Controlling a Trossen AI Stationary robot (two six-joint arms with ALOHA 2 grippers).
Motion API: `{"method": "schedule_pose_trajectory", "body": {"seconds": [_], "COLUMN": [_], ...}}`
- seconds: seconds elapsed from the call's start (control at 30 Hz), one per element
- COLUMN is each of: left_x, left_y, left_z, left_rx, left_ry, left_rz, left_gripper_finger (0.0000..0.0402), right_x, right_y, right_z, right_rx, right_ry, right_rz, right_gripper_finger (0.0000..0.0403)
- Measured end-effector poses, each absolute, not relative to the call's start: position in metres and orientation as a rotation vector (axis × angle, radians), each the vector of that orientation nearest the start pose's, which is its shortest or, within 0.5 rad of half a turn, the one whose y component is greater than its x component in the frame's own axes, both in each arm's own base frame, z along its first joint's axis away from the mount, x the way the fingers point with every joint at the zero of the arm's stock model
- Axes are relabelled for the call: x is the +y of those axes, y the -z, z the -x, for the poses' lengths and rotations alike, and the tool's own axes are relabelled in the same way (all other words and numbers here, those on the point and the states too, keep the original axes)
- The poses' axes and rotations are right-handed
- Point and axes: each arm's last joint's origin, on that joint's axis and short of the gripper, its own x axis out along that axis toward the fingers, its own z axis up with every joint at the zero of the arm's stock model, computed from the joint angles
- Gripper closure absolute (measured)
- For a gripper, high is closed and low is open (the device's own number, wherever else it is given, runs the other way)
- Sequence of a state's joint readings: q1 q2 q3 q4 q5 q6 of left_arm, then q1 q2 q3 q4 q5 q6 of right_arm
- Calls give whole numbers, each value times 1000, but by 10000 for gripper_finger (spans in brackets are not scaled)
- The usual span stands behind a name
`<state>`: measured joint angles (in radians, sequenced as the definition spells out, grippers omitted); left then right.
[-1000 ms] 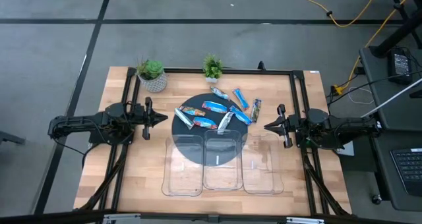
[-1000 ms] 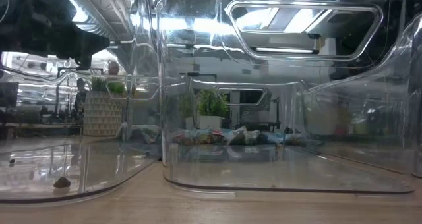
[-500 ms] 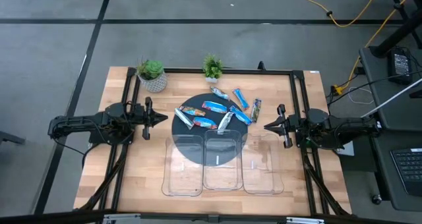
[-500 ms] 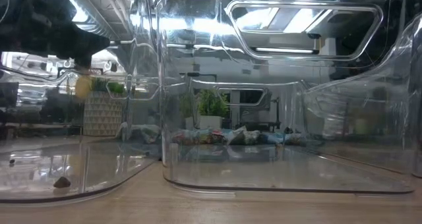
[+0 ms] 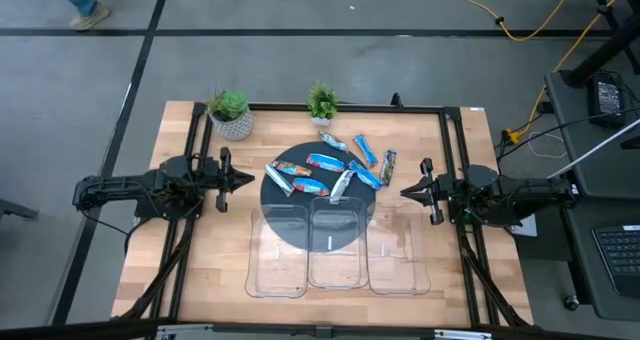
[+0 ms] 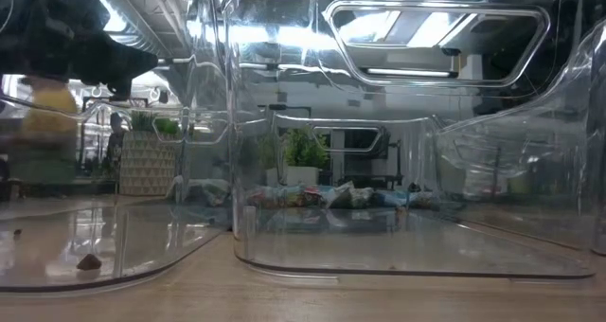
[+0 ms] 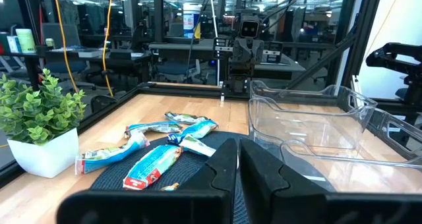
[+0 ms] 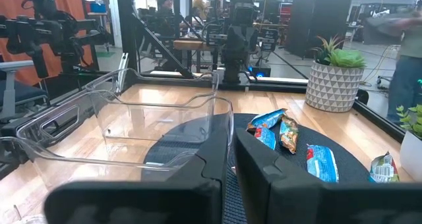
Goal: Pick and place Granola Bars by type
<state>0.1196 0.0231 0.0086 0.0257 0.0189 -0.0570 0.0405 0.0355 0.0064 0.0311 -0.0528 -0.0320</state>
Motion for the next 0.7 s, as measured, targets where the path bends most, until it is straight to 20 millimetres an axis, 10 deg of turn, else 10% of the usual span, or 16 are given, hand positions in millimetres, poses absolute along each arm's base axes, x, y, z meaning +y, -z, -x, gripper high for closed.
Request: {"method": "schedule_pose_trajectory", "body": {"seconds": [0.53,0.7], "left_x": [11,12], "left_y": [-167,-175], "left_z": [-98,-98], "left_rx": [-14,-77], "left_ry": [-100,-134], "left_rz": [54,-189], "left_gripper_finger": [393,396], "right_x": [6,6], "right_y": [-166,-166], "right_z": [-99,-99], "right_rx": [-4,-3], "right_ry": [-93,-93], "right_rz": [32,32], "right_gripper_finger": [371,371]}}
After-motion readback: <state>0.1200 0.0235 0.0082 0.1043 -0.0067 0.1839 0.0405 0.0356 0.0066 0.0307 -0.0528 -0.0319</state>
